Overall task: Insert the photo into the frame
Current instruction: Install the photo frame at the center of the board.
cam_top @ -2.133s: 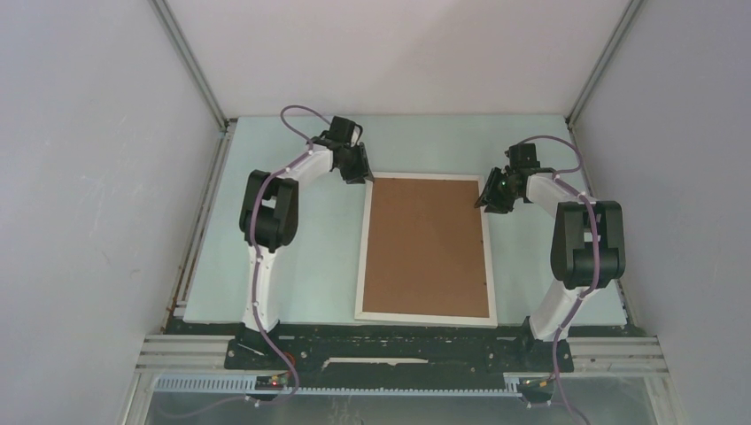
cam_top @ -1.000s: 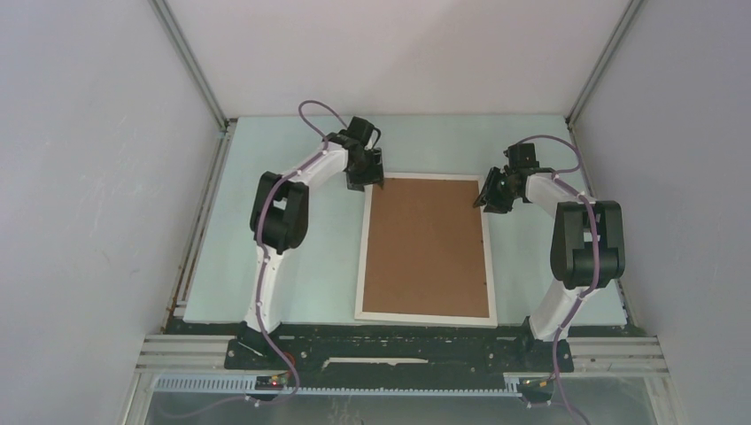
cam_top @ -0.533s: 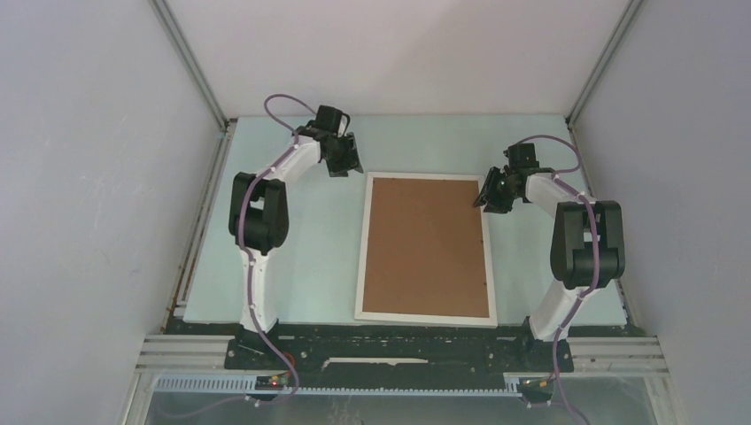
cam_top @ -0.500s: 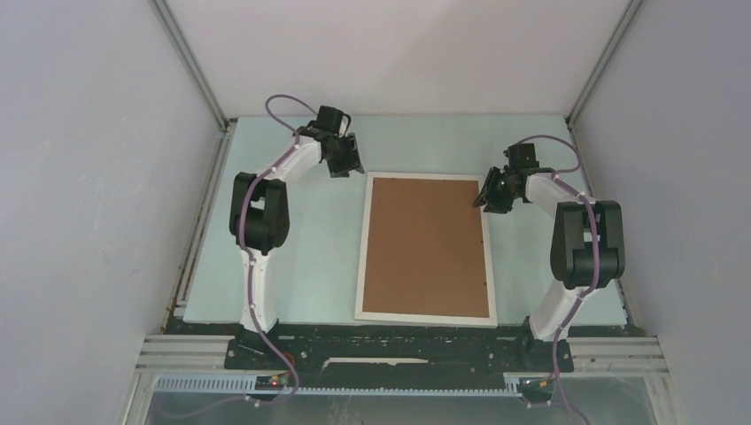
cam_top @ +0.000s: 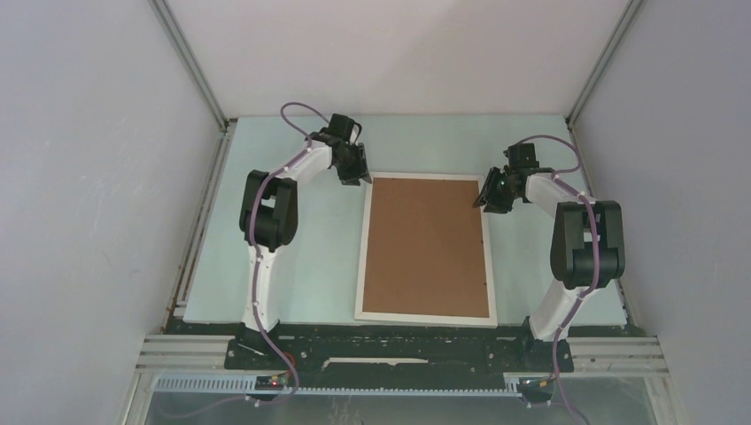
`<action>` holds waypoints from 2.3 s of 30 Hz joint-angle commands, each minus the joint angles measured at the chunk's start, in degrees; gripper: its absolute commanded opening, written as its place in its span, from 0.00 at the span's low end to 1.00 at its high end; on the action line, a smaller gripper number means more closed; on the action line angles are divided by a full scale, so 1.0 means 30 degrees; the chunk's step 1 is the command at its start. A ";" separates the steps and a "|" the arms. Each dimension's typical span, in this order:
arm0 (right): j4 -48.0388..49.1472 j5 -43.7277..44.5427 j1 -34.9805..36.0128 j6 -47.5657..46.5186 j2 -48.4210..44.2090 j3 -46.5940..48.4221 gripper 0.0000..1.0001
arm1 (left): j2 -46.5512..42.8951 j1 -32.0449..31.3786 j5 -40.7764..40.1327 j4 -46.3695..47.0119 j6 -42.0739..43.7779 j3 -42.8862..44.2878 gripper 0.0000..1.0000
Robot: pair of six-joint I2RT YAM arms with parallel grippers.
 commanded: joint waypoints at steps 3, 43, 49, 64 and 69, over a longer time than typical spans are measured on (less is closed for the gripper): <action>-0.0799 0.1194 0.0064 -0.0251 -0.0544 -0.0172 0.47 | 0.0097 -0.0060 0.0214 0.0189 0.0034 0.1159 0.47; 0.0176 0.0331 -0.0254 -0.0075 0.0273 -0.0930 0.02 | 0.1054 -0.0517 -0.0946 -0.1034 -0.0056 0.3234 0.38; 0.0174 0.0287 -0.0224 -0.0114 0.0255 -0.0922 0.02 | 0.0113 -0.0060 0.0339 0.0725 -0.0540 0.1377 0.46; 0.0214 0.0220 -0.0028 -0.0177 0.0221 -0.0932 0.01 | -0.1715 0.0675 0.1549 0.3191 -0.0930 -0.2046 0.58; 0.0223 0.0215 -0.0003 -0.0204 0.0238 -0.0905 0.01 | -0.2584 0.0909 0.1657 0.4103 -0.1035 -0.3132 0.61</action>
